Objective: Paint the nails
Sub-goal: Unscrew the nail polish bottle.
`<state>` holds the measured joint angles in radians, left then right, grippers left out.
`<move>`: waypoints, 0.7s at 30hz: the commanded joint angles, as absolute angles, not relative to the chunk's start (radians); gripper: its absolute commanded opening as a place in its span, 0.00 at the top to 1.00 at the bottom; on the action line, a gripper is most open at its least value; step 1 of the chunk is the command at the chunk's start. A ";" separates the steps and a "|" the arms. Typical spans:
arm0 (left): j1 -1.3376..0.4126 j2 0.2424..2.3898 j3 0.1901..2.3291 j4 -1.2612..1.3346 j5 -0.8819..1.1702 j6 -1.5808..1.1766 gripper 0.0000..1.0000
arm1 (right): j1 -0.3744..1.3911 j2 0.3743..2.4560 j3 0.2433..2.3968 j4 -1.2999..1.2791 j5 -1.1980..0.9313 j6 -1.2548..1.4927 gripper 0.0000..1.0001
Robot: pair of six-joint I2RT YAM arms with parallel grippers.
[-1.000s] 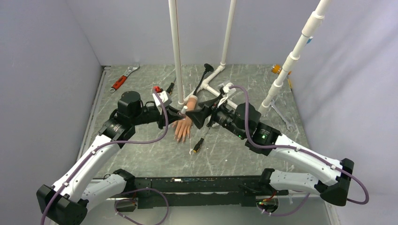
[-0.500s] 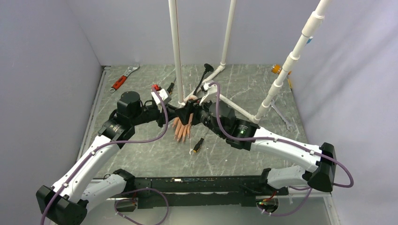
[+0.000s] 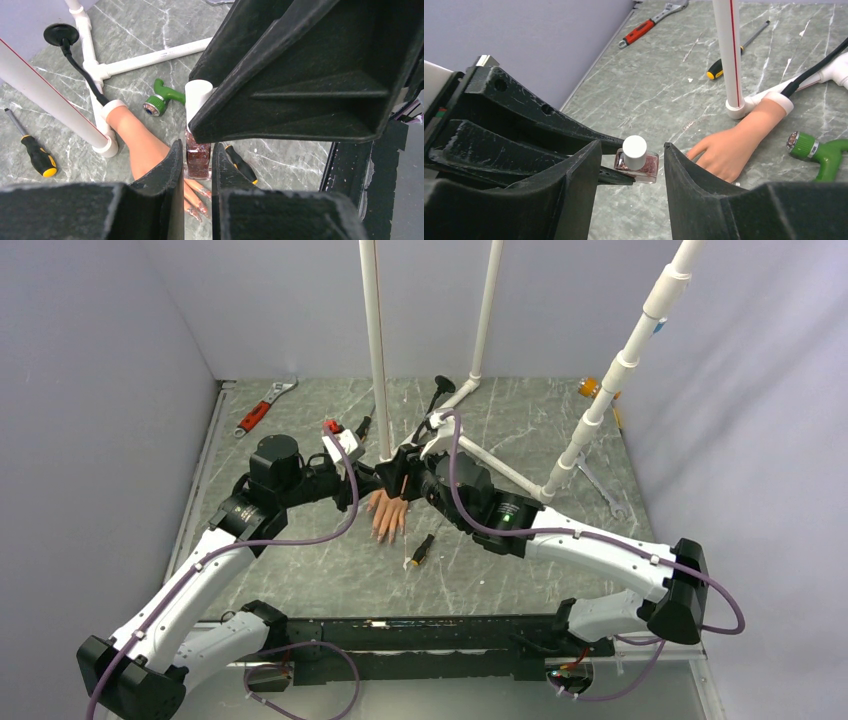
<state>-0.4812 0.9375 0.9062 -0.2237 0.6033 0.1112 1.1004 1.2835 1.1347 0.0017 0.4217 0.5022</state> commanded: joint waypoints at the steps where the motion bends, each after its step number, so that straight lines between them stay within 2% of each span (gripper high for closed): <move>1: -0.483 0.913 0.928 -0.193 0.593 0.104 1.00 | 1.105 1.300 1.185 0.037 0.442 0.503 0.49; 4: -0.483 0.914 0.929 -0.194 0.594 0.107 1.00 | 1.104 1.308 1.186 0.040 0.436 0.496 0.51; 10: -0.482 0.906 0.929 -0.195 0.591 0.108 1.00 | 1.105 1.302 1.155 0.055 0.424 0.490 0.71; 21: -0.483 0.911 0.930 -0.201 0.587 0.115 1.00 | 1.104 1.282 1.105 0.089 0.339 0.427 0.99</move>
